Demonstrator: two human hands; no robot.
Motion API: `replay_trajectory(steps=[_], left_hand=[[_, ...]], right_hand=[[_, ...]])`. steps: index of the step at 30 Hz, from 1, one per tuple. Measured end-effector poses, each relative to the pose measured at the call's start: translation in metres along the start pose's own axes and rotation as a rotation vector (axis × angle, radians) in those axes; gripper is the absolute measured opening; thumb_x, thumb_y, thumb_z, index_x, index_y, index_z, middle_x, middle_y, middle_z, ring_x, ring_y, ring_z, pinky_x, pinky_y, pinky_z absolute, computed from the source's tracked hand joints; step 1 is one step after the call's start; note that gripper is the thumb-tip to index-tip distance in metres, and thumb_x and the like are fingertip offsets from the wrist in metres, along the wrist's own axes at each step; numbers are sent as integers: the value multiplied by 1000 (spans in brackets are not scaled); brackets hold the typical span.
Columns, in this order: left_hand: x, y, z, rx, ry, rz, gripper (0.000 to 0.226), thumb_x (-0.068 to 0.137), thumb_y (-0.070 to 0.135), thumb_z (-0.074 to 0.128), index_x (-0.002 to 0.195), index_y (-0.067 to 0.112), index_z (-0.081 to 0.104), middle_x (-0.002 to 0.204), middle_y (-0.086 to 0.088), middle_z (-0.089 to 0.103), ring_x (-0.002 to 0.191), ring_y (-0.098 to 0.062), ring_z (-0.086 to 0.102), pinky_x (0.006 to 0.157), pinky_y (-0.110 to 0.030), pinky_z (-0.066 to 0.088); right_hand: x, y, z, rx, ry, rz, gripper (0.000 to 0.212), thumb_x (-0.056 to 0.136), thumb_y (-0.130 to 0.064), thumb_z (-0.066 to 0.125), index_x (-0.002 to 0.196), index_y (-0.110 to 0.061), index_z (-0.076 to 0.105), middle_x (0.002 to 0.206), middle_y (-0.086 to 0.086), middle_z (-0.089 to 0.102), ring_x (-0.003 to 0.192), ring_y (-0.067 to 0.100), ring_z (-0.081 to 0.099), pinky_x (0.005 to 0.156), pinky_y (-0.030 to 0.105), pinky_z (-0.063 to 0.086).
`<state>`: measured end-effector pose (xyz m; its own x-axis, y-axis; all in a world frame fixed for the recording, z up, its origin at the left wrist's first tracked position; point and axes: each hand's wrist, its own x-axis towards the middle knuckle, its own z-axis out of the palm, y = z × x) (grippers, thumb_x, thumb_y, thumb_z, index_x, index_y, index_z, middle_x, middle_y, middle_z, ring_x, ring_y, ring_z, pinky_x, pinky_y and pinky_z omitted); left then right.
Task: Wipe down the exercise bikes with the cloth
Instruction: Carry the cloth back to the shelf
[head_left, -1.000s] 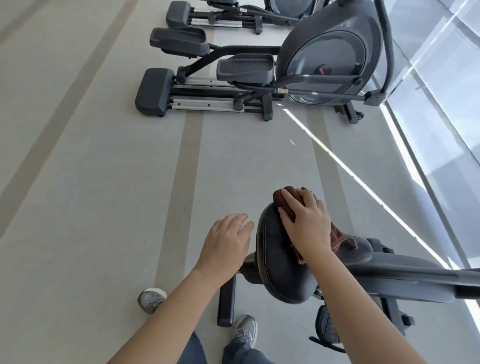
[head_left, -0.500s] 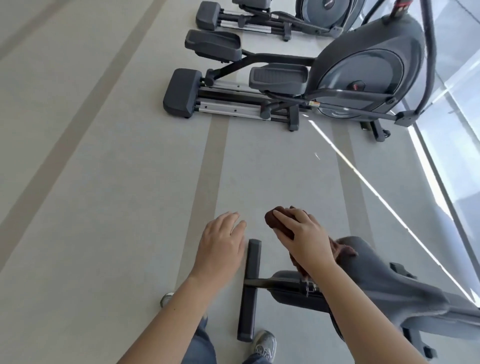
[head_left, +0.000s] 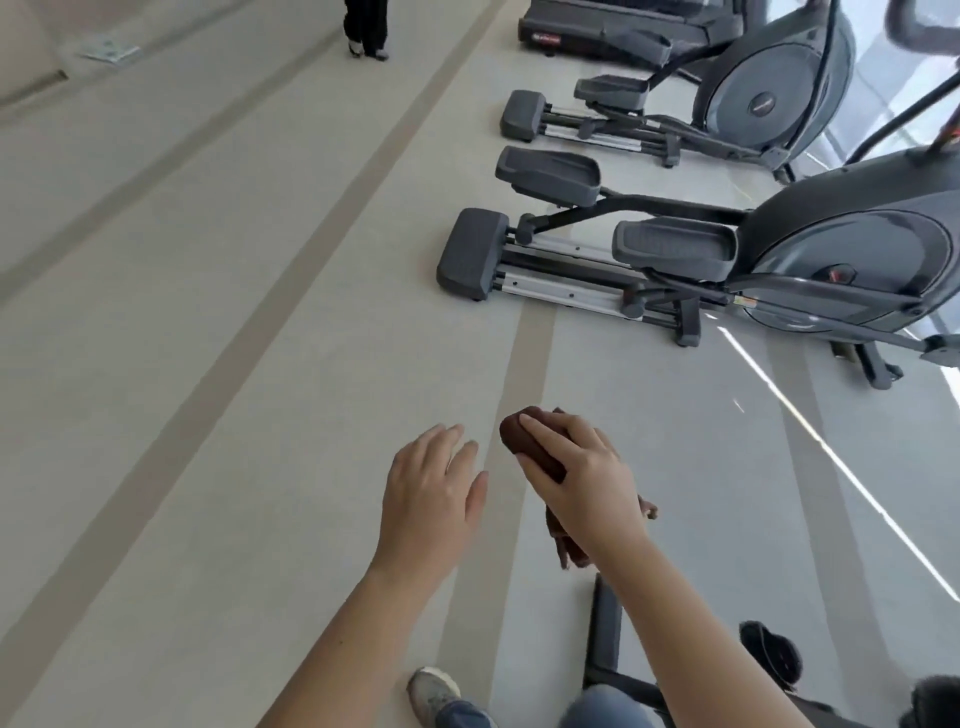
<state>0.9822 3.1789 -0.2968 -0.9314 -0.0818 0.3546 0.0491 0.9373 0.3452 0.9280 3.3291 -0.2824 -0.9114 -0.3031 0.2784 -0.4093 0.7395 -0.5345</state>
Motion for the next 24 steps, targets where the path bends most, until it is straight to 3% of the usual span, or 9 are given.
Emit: replay_trajectory(steps=[8,14,24], left_hand=[[-8,-83,-48,129,81,-264,30,82,25,58,102,5,66,112,-15,64,107,-33,58,87,-46,49],[3,-148,-68,203,179,-447,28,77,19,66,101,4,66,111,-15,65,105,-35,58,86,-47,48],[143,-272,-64,271,226,-504,26,78,16,67,101,2,66,109,-15,65,104,-35,58,87,-46,47]], right_hand=[[61,-84,68,24,-105,-175,34,81,-26,68,115,-25,64,114,3,64,112,29,55,78,37,50],[116,-139,125,130,-157,-291,33,79,-21,71,112,-21,66,110,7,65,106,32,58,80,36,48],[286,-179,218,160,-214,-346,33,81,-21,66,114,-24,64,114,5,63,105,31,56,73,31,43]])
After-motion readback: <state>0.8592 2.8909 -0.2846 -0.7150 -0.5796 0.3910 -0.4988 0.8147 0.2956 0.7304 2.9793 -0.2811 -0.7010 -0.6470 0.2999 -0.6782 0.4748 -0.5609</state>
